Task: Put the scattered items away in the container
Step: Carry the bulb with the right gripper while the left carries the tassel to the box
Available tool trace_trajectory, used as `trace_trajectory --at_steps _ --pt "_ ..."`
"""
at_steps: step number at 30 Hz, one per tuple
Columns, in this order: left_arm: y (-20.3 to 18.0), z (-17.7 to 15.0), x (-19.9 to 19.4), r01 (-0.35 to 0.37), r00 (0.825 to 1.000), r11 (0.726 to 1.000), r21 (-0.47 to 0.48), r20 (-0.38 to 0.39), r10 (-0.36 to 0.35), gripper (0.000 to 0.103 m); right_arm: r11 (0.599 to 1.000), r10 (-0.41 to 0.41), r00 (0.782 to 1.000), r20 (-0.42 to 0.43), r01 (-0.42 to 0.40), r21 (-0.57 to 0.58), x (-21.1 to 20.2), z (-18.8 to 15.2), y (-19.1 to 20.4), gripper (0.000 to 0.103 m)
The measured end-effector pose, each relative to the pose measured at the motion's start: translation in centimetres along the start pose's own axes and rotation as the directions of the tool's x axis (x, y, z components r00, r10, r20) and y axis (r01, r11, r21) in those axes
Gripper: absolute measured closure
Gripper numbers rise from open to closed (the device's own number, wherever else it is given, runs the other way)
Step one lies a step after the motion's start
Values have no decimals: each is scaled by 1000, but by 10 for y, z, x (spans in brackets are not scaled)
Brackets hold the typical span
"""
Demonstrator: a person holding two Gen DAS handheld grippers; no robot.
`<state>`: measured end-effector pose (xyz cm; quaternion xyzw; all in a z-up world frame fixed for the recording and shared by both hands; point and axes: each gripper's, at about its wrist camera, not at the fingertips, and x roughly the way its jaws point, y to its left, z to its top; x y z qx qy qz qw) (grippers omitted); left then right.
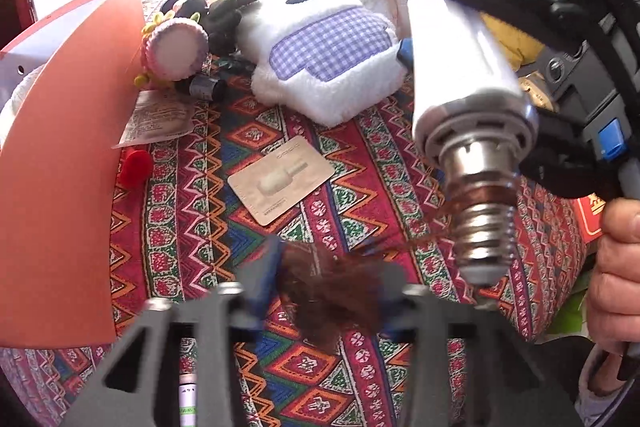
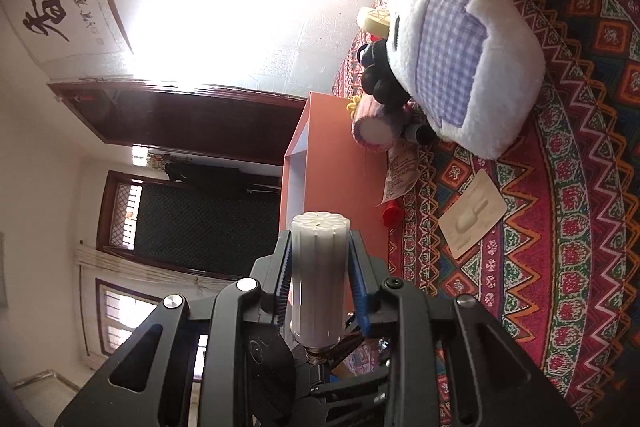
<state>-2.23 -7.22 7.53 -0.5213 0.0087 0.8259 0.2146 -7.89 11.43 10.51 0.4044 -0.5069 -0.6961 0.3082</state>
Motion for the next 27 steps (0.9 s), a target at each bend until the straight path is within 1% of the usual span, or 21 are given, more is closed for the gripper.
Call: trace_trajectory --at_steps 2,4,8,10,13,17,19,23,25,27 --pt "0 -1 2 -7 1000 1000 0 -20 7 86 999 -26 999 22 27 -24 -4 0 3 78" --pt "-3 3 4 -5 1000 1000 6 -25 5 87 994 -77 995 58 81 -73 -9 1 9 78" --pt "-12 2 -5 31 1000 999 32 0 -31 89 964 -165 977 137 189 -187 -19 0 25 78" --pt "-16 2 -10 57 998 997 43 12 -58 90 936 -209 961 178 250 -247 -22 -2 35 78" --pt "-23 2 -14 74 997 995 61 21 -76 91 892 -267 936 229 330 -309 -21 -7 45 78" --pt "-24 2 -18 98 995 994 57 20 -100 91 823 -335 889 312 437 -362 -22 -12 54 78" --pt "-22 3 -21 109 994 993 44 25 -110 92 804 -348 876 334 462 -375 -23 -12 57 78" --pt "-14 7 -34 130 990 991 13 57 -131 92 794 -345 868 358 473 -383 -26 -12 63 78" --pt "-10 9 -47 138 986 990 -3 93 -137 92 795 -339 869 360 469 -385 -27 -12 65 78" --pt "-3 14 -68 139 979 990 -22 156 -134 92 798 -329 872 361 462 -388 -26 -13 70 78"
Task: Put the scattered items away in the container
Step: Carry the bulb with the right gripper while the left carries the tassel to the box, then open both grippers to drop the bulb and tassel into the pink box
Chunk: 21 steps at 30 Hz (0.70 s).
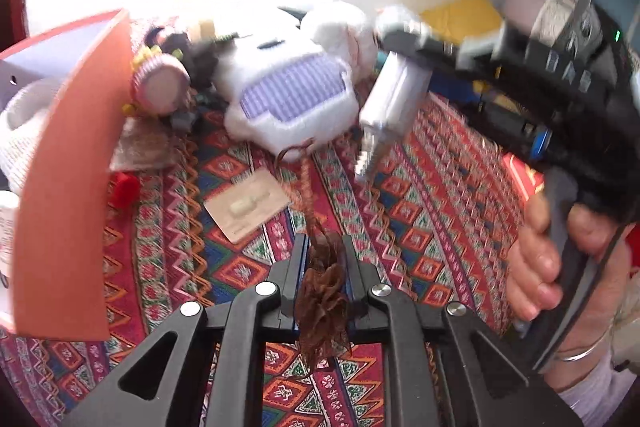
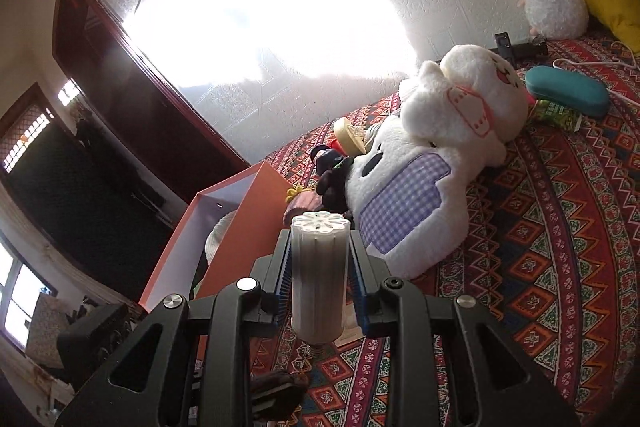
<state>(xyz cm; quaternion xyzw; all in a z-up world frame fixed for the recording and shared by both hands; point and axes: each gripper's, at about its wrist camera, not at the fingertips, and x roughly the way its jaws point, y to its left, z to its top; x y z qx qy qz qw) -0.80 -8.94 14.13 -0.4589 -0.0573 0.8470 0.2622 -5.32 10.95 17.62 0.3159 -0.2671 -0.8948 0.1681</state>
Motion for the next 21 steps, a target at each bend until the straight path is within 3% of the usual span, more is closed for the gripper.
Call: trace_trajectory --at_steps 2,4,6,8,10,11,14,17,18,19,20,21 --pt "7 10 -31 -17 996 1000 -24 91 19 92 1000 23 1000 3 -23 -11 -3 2 12 78" --pt "21 21 -66 -49 979 997 -65 194 61 92 998 50 999 7 -50 -42 -5 2 29 78" --pt "41 31 -102 -125 945 985 -116 290 154 92 993 76 997 17 -74 -87 -4 3 51 78" --pt "71 36 -134 -191 898 962 -195 361 251 92 985 115 993 16 -112 -131 3 3 77 78" --pt "110 31 -155 -225 860 923 -312 383 339 92 973 154 988 -1 -151 -175 14 0 107 78" --pt "130 27 -158 -237 849 900 -366 373 375 92 967 166 986 -14 -166 -195 22 -4 121 78" --pt "175 16 -150 -256 847 851 -458 318 426 92 950 197 979 -57 -205 -235 53 -13 162 78" --pt "196 14 -137 -281 857 828 -485 262 444 91 933 202 974 -102 -223 -282 83 -25 197 78" --pt "195 12 -136 -298 852 823 -484 254 458 83 926 190 975 -113 -216 -310 91 -29 208 77" --pt "193 11 -136 -322 843 816 -480 247 478 63 918 171 978 -120 -202 -342 98 -33 216 75" --pt "191 11 -136 -344 831 809 -476 247 499 48 911 154 981 -116 -186 -367 101 -36 221 64" --pt "189 10 -138 -360 817 805 -471 257 516 20 909 138 985 -102 -167 -382 102 -38 225 52"
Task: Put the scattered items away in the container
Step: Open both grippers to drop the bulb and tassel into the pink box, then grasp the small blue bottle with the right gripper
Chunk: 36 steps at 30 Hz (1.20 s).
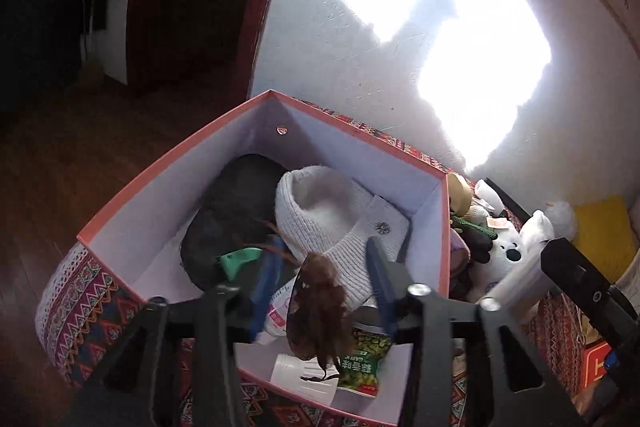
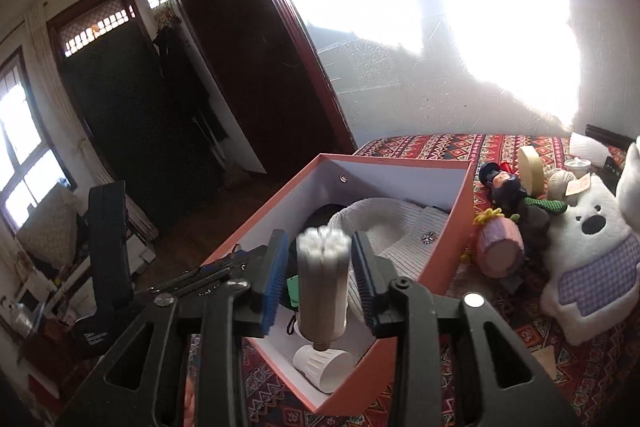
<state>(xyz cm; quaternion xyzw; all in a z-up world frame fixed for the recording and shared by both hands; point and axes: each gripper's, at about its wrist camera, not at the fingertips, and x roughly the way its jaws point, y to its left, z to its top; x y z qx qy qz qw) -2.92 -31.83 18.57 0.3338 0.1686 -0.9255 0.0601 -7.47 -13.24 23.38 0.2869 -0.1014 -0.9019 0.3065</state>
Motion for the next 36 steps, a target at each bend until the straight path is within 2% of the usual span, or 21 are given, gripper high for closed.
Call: trace_trajectory --at_steps 1,2,6,11,14,18,21,23,25,28,32,36 --pt "-1 -1 -4 -11 999 1000 12 30 10 12 1000 -20 1000 15 20 -3 -2 0 1 25" --pt "-3 -1 -10 -20 998 1000 24 61 18 12 999 -33 999 40 33 2 -7 -1 -1 16" --pt "-1 3 -22 -14 994 1000 21 105 12 11 997 -67 994 91 64 36 -30 7 -20 16" --pt "-10 1 -18 52 996 999 -5 69 -51 11 986 -144 981 129 132 101 -67 17 -63 16" --pt "-33 -5 -14 71 996 997 42 57 -73 11 974 -177 976 126 155 167 -86 18 -94 16" --pt "-68 -16 -7 56 997 990 130 47 -63 11 955 -148 986 78 122 272 -93 10 -135 16" --pt "-89 -25 1 54 998 983 173 26 -59 11 950 -95 995 -1 91 300 -75 -3 -158 24" --pt "-97 -29 7 42 999 981 190 11 -45 11 963 -83 992 -91 104 250 -52 -12 -167 38" --pt "-101 -33 12 28 1000 981 194 -1 -28 11 974 -113 975 -194 147 172 -24 -24 -175 44" --pt "-99 -33 19 26 1000 984 177 -20 -23 11 983 -133 948 -290 163 80 14 -44 -184 46" --pt "-89 -29 29 32 998 992 120 -48 -27 11 990 -136 928 -348 137 -22 60 -57 -187 46" --pt "-82 -25 35 17 998 996 90 -57 -12 11 976 -211 895 -393 170 -136 108 -62 -190 50"
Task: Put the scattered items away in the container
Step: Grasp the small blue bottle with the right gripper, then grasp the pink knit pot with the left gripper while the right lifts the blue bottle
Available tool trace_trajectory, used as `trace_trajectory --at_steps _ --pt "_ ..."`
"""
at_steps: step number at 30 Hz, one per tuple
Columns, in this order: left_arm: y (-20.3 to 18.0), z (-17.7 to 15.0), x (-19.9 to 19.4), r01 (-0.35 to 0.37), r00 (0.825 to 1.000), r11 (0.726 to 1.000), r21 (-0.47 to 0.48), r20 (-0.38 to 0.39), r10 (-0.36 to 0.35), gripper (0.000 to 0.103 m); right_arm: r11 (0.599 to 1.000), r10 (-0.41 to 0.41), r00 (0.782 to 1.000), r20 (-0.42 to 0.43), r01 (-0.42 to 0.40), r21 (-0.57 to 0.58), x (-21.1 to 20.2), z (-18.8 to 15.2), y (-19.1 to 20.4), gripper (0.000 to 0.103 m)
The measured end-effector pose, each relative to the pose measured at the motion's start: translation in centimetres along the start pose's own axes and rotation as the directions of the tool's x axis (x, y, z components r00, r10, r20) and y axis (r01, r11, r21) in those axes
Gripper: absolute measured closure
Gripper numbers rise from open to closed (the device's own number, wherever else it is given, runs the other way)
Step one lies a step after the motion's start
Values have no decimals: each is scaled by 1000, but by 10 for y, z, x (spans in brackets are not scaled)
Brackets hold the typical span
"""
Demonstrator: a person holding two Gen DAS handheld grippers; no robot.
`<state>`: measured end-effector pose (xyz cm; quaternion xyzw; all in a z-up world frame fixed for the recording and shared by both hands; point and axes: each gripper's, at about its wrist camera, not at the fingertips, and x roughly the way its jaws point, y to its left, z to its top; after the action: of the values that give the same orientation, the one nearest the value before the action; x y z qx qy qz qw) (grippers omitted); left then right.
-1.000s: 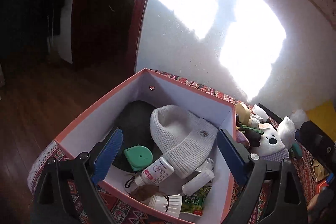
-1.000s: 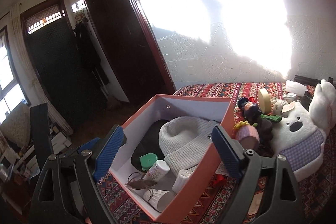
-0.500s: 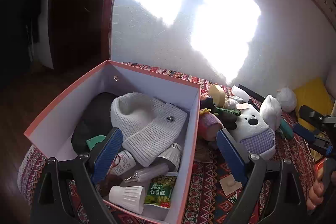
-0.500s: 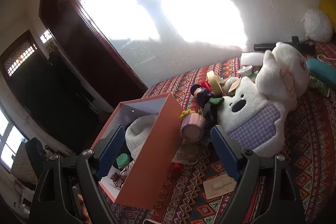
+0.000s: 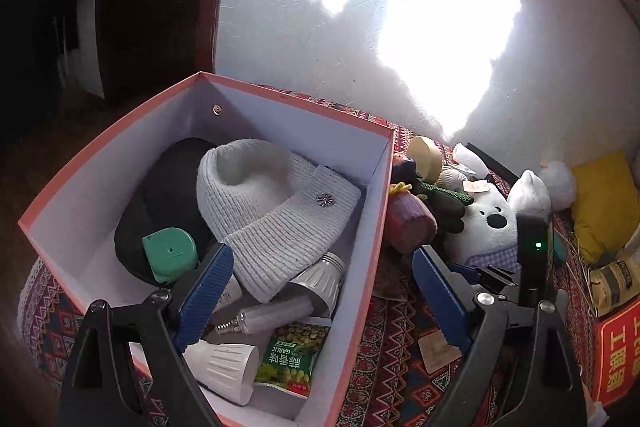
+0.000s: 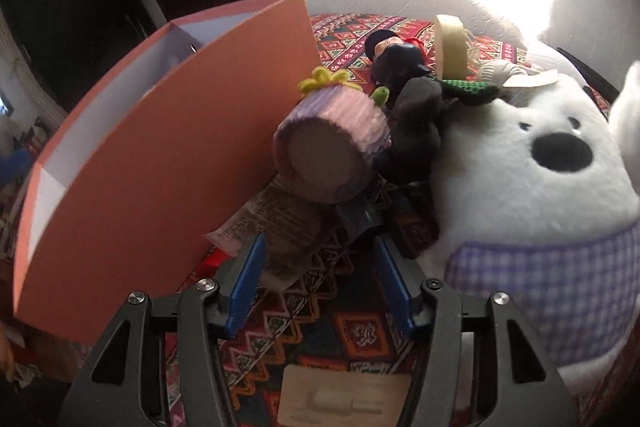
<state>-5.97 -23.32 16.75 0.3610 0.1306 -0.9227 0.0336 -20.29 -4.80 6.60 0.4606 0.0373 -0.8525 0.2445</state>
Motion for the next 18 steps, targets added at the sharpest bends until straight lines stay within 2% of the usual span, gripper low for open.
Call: trace_trajectory --at_steps 1,4,5,6,8,10,13,16,18 --pt "1 1 0 -7 1000 1000 -2 4 7 11 999 -34 999 -7 34 -28 10 4 2 54" --pt "3 5 -1 -3 1000 1000 -10 7 3 11 988 -105 994 -20 102 -115 33 12 11 56" --pt "2 6 -1 0 1000 1000 -11 9 0 11 983 -126 991 -34 121 -138 40 11 13 66" --pt "1 7 -2 3 1000 1000 -11 12 -3 11 982 -129 990 -54 119 -150 44 9 13 76" --pt "-1 7 -2 3 1000 1000 -6 12 -3 11 994 -72 995 -71 66 -91 37 3 6 80" --pt "-4 6 -3 2 1000 1000 3 9 -2 11 1000 -1 997 -71 0 -12 15 -10 -3 80" --pt "-13 4 -10 0 1000 1000 25 25 -1 11 989 94 995 -24 -91 116 -36 -49 -15 80" --pt "-30 -2 -15 14 1000 998 61 25 -16 11 954 143 987 71 -157 257 -97 -99 -36 80" --pt "-50 -11 -15 36 999 994 105 17 -38 11 921 155 974 165 -203 332 -136 -131 -56 80"
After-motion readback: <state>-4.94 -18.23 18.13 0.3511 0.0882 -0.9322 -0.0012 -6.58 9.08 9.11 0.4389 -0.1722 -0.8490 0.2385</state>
